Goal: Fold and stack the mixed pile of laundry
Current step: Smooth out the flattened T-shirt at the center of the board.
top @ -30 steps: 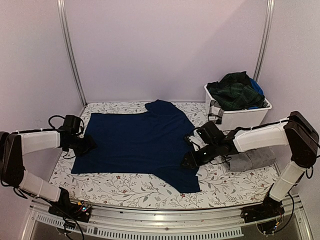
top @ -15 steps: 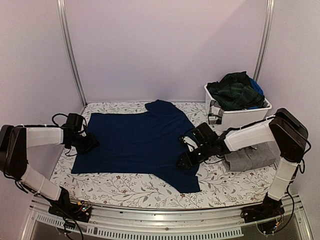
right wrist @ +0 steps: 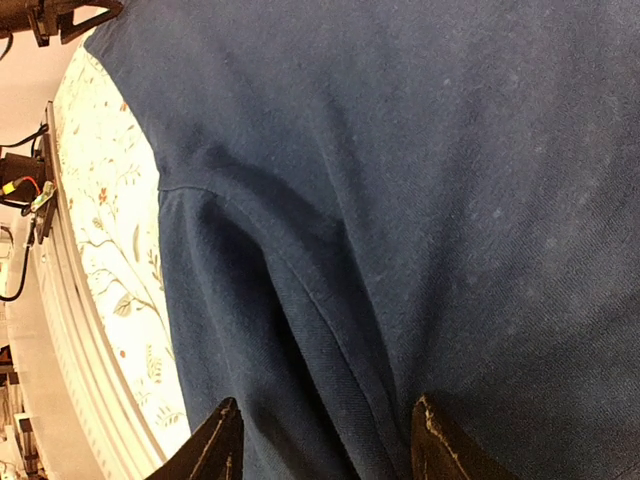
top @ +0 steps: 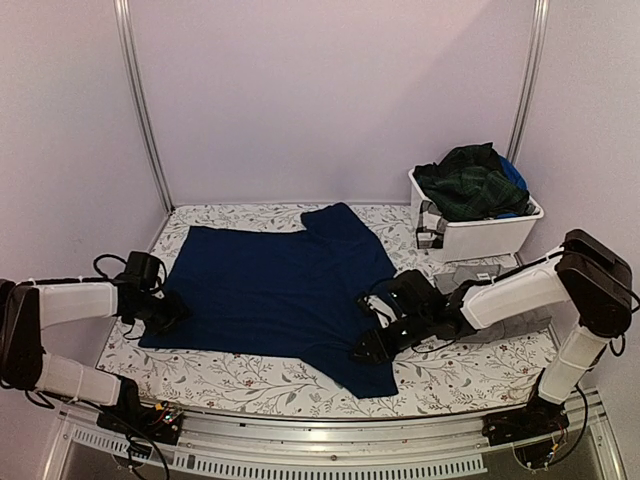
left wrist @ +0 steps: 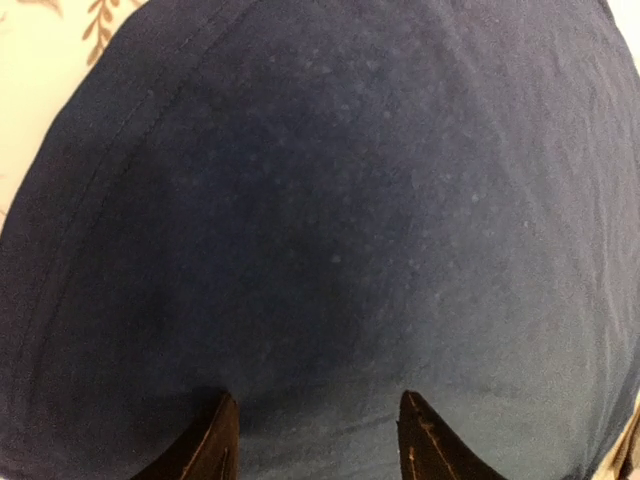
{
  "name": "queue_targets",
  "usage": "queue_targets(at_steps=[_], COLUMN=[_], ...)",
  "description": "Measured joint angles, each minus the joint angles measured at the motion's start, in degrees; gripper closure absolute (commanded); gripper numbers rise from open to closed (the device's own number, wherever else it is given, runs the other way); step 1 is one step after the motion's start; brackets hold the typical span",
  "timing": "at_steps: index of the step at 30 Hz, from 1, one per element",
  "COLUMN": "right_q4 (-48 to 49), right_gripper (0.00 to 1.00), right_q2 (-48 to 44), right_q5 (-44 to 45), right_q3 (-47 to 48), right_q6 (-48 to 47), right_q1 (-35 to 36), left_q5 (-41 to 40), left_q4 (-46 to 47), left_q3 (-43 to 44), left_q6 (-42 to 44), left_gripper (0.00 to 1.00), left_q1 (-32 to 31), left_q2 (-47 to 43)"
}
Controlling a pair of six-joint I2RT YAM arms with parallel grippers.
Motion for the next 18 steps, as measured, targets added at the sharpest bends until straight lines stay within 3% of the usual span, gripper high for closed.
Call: queue_targets(at_steps=[6, 11, 14, 18], right_q4=[-4.6, -13.5, -18.2, -20.3], right_gripper=[0.42, 0.4, 0.39, 0.39], right_q2=[-2.8, -4.2, -4.9, -4.6], right_q5=[0.3, 2.7, 4.5, 7.1], right_q3=[-0.4, 3.3, 9.2, 22.4], right_q6=[1.4, -0.2, -2.6, -7.0], right_q1=[0.5, -1.7, -5.6, -12.8], left_q5=[0.2, 0.9, 0.0, -1.5], left_q4=[-2.2, -3.3, -3.0, -1.3], left_q3=[-0.6, 3.1, 9.0, 19.3], left_q6=[-1.2, 1.2, 4.3, 8.6], left_gripper=[0.45, 0.23, 0.17, 0.16], left_q1=[-0.2, -0.3, -0.3, 0.3], left_q2=[-2.5, -6.4, -7.4, -3.9])
